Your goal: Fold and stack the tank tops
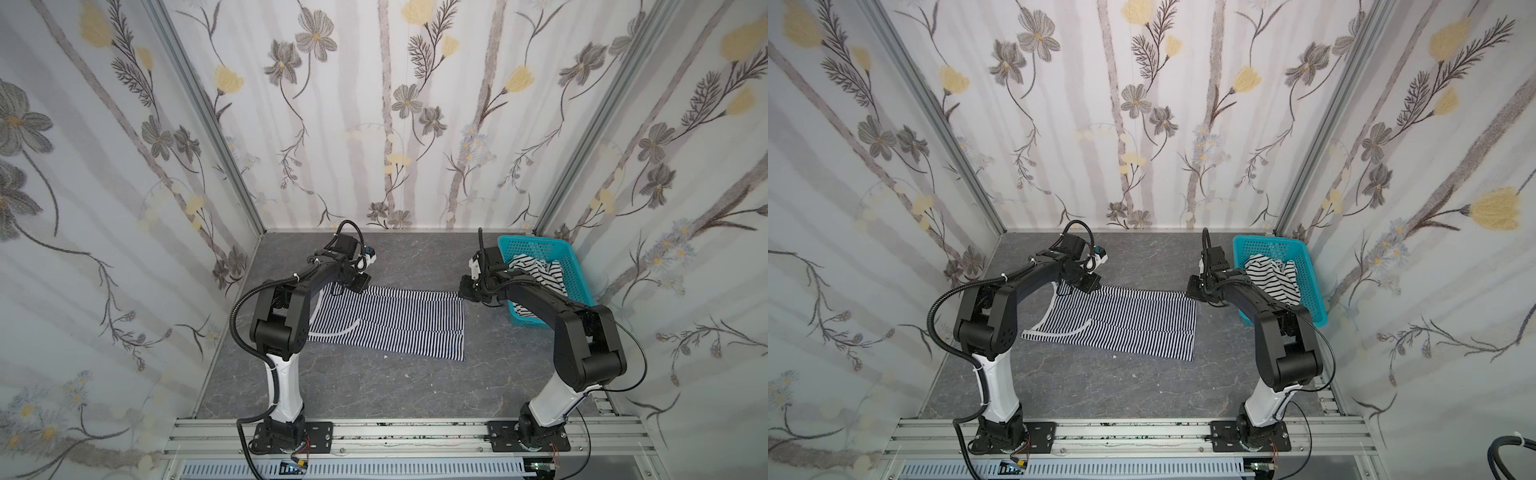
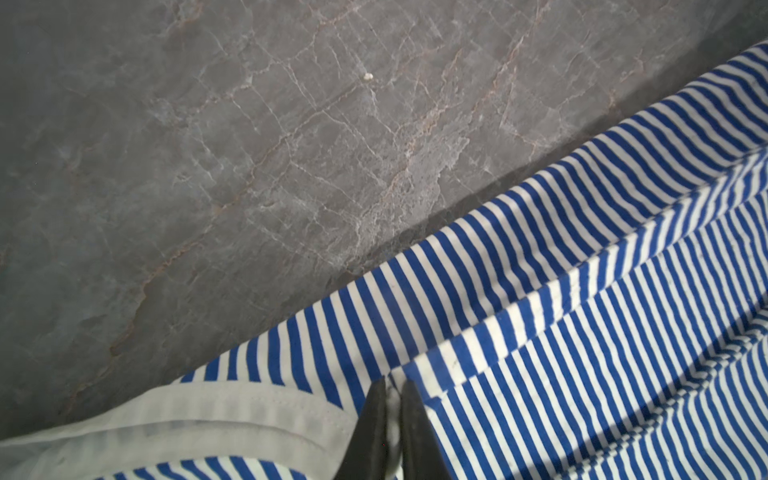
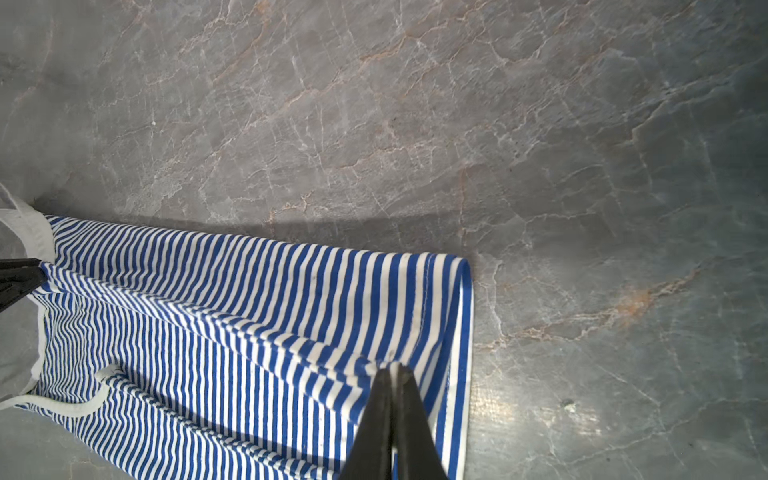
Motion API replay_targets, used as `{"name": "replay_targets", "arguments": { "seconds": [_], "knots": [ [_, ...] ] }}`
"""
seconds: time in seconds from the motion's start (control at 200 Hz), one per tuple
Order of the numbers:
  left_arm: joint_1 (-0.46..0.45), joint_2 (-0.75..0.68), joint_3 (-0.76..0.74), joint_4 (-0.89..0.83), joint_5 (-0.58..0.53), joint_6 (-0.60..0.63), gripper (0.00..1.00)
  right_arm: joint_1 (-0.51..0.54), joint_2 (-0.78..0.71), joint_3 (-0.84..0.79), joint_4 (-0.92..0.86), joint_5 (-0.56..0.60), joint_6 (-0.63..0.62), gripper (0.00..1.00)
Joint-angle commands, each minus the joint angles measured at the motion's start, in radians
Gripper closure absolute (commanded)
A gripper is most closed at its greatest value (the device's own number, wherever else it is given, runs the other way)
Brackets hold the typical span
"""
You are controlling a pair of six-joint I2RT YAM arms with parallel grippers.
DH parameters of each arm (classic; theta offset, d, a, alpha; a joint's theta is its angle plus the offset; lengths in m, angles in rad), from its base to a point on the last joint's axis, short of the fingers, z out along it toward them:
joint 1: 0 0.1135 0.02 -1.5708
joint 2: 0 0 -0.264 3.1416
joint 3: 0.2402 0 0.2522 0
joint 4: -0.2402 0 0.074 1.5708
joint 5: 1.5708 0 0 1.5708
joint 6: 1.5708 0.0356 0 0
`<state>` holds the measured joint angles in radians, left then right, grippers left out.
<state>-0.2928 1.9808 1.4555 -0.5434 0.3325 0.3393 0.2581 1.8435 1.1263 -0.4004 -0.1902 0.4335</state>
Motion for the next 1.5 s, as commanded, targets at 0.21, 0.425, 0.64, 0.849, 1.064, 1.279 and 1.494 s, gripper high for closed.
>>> {"name": "replay_targets", "arguments": {
  "seconds": [0.21, 0.425, 0.64, 0.849, 1.064, 1.279, 1.494],
  "knots": [
    [-0.001, -0.056, -0.123, 0.06, -0.001, 0.01, 0.89, 0.009, -0.047, -0.107, 0.072, 0.048, 0.028, 1.0],
    [-0.003, -0.073, -0.181, 0.078, 0.004, 0.007, 0.88, 0.009, -0.053, -0.147, 0.095, 0.041, 0.04, 1.0],
    [-0.003, -0.086, -0.204, 0.08, 0.003, 0.006, 0.88, 0.011, -0.074, -0.19, 0.113, 0.04, 0.049, 1.0],
    [-0.004, -0.122, -0.235, 0.08, -0.003, 0.016, 0.88, 0.027, -0.102, -0.236, 0.124, 0.042, 0.061, 0.99],
    [-0.006, -0.213, -0.312, 0.076, -0.032, 0.055, 0.85, 0.032, -0.159, -0.283, 0.109, 0.065, 0.077, 0.79],
    [-0.006, -0.259, -0.298, 0.078, -0.06, 0.062, 0.69, 0.041, -0.234, -0.267, 0.084, 0.099, 0.103, 0.69],
    [-0.062, -0.092, -0.123, 0.076, -0.045, -0.005, 0.67, 0.075, -0.12, -0.173, 0.11, 0.077, 0.124, 0.7]
  ]
}}
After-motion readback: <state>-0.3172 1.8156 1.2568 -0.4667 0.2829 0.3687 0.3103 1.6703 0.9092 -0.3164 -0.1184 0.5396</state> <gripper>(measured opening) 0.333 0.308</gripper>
